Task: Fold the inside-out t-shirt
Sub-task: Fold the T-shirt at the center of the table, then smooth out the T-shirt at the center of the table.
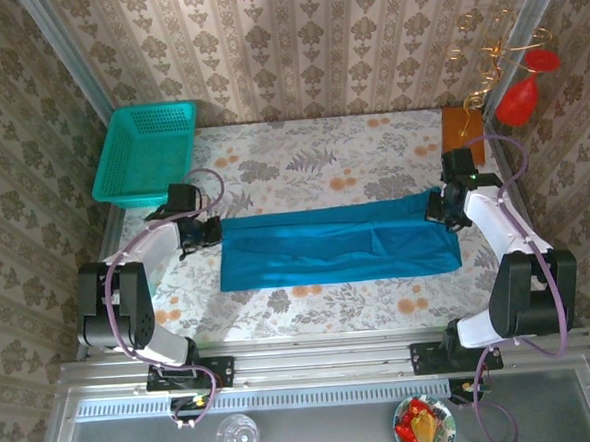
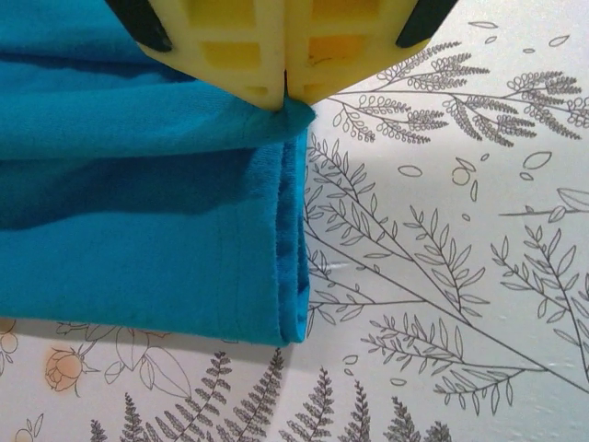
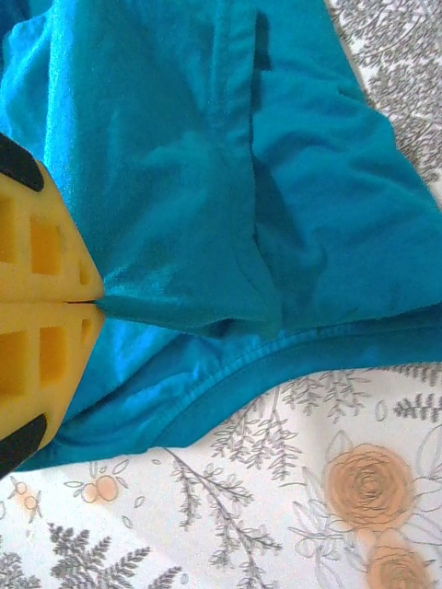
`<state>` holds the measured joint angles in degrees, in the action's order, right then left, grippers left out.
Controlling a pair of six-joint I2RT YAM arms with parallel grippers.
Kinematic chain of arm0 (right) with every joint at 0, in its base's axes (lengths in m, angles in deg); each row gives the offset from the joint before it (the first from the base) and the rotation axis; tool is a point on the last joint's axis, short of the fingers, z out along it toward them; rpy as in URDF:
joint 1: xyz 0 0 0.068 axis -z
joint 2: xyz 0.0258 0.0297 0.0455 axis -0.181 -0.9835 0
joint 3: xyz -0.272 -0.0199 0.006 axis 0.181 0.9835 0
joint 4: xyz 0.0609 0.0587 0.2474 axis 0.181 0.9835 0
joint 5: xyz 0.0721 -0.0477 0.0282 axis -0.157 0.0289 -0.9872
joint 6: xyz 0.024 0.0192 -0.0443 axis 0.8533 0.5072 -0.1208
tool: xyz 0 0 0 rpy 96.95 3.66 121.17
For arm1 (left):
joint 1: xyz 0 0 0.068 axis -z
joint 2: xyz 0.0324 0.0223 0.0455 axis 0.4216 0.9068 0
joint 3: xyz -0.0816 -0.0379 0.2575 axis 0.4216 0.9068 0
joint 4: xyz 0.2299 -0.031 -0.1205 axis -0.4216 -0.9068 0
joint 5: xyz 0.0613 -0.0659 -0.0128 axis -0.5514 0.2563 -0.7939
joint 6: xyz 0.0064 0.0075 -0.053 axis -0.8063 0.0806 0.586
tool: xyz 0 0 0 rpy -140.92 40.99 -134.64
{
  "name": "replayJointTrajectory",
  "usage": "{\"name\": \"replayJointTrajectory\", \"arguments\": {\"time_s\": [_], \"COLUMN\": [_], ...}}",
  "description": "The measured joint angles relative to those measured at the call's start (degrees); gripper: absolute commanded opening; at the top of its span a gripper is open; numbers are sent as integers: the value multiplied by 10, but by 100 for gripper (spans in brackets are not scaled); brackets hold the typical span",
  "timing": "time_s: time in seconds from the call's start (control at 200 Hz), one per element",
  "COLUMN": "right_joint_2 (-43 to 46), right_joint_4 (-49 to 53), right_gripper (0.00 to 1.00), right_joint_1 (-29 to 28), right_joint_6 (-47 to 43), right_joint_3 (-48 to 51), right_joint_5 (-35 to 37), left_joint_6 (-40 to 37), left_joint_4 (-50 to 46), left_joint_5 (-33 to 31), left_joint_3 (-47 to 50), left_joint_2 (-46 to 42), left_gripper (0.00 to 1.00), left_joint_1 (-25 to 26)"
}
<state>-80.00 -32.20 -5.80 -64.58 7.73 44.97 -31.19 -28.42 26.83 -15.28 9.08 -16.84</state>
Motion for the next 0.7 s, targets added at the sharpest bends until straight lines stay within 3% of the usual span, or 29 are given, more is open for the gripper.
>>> {"name": "replayJointTrajectory", "arguments": {"time_s": [0.08,0.145,0.255,0.475,0.7], "right_joint_2": [13,22,38,62,-32], "right_joint_4": [-2,-3,-8,-28,-51], "right_gripper": [5,24,32,33,32], "right_joint_1": [0,0,0,-23,-97], "right_joint_6": [11,24,42,52,37], "right_joint_3": [17,30,46,45,-29], "right_joint_5": [2,11,31,25,-47], "left_joint_6": [2,7,20,26,21], "left_joint_4": [0,2,2,-20,-37], "left_joint_5": [1,0,-5,-4,13], "left_joint_3": [0,5,31,11,-81], "left_joint_2": [-3,-7,-35,-73,16], "left_gripper": [15,21,28,28,26], "left_joint_1": [0,0,0,4,70]}}
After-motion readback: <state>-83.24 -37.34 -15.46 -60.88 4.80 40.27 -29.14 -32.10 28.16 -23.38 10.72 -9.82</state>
